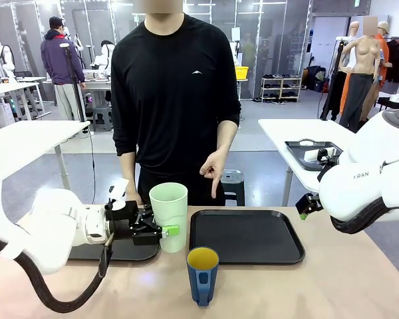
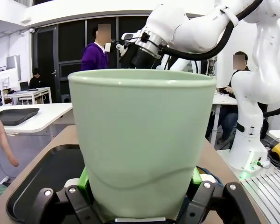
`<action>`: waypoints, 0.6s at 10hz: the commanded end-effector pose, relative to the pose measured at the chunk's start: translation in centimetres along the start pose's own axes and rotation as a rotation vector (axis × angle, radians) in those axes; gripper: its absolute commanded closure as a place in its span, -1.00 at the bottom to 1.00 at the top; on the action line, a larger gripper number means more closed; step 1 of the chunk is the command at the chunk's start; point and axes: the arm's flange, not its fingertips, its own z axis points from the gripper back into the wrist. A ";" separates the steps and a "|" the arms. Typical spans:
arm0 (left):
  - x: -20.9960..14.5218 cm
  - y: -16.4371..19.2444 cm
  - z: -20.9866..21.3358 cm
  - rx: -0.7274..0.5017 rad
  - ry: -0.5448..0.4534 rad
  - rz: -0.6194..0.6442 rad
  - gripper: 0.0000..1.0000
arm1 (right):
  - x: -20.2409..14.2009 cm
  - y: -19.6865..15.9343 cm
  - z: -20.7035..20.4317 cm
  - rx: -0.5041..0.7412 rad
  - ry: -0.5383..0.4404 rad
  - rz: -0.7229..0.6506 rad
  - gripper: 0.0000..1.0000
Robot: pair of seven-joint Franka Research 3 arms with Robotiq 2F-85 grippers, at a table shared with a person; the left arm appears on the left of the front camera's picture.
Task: Sort and store the cups by type.
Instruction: Place the picked Reusable plastic cup into the Flat Tray indicated by the person.
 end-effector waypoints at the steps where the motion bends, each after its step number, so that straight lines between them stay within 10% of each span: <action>1: 0.2 -0.2 0.1 -0.003 -0.010 0.000 -0.70 | -0.1 -0.1 0.0 0.001 -0.002 -0.002 -1.00; 6: -0.1 -0.1 0.1 0.001 0.001 0.003 -0.70 | -0.1 -0.1 0.0 0.001 -0.002 -0.002 -1.00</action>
